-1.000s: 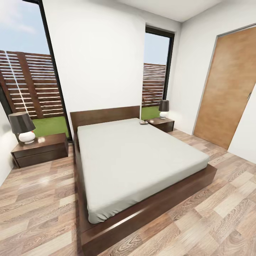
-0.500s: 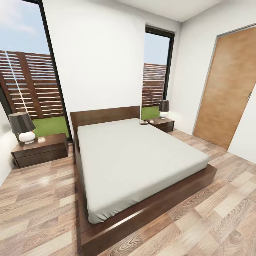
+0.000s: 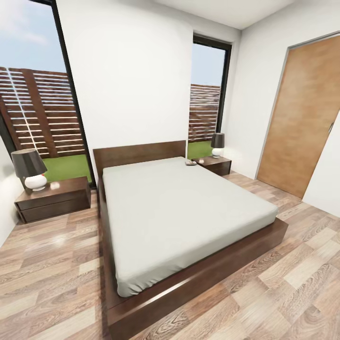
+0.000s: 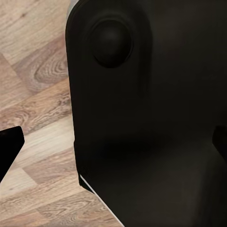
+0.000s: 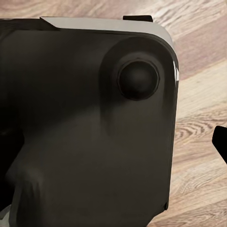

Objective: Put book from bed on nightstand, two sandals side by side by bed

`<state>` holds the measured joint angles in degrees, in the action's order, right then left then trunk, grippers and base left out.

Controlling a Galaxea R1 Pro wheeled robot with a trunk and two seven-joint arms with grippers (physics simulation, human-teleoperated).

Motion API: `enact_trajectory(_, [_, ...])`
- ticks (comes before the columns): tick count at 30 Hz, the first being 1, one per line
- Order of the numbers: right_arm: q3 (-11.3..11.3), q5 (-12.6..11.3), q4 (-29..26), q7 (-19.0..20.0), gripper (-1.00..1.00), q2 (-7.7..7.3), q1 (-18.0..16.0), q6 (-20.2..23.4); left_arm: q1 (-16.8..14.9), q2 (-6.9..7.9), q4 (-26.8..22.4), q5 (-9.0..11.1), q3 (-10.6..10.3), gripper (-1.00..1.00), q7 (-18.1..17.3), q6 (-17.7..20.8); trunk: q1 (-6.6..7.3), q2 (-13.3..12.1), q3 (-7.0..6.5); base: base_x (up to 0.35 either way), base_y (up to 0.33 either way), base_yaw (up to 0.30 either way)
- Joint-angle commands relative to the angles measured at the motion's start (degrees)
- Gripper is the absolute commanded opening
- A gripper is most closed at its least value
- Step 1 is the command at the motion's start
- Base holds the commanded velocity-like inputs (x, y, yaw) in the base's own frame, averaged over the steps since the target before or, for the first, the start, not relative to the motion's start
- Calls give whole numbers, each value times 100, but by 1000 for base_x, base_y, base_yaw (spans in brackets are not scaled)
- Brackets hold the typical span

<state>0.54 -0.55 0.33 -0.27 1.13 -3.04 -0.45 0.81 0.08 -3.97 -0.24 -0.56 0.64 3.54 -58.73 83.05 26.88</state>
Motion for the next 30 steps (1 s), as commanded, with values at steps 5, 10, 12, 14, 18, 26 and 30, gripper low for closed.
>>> enact_trajectory(5, [22,-8,3,-2,100,-1,-4,-6,6,0,-25,-2,-6,100,7,36,0,2,5,0,0,-106])
enact_trajectory(10, [36,-10,-1,-6,100,-6,-4,-7,6,0,-25,-2,-6,100,7,35,0,2,5,0,0,-197])
enact_trajectory(12, [41,-12,-1,-7,100,-3,-4,-7,6,-1,-25,-2,-6,100,7,34,0,2,5,0,0,-231])
enact_trajectory(14, [45,-13,0,-7,100,-5,-4,-7,6,-4,-25,-2,-6,100,7,33,0,2,5,0,0,-241])
enact_trajectory(18, [49,-12,1,-7,100,-4,-4,-8,6,-6,-25,2,-2,100,7,33,0,2,5,0,0,-248])
enact_trajectory(26, [60,-10,2,-8,100,0,-4,-8,6,-8,-27,6,2,100,7,33,0,2,5,0,0,-255])
enact_trajectory(30, [65,-13,2,-3,100,1,-4,-8,6,-8,-34,6,3,100,7,33,0,2,5,0,0,-253])
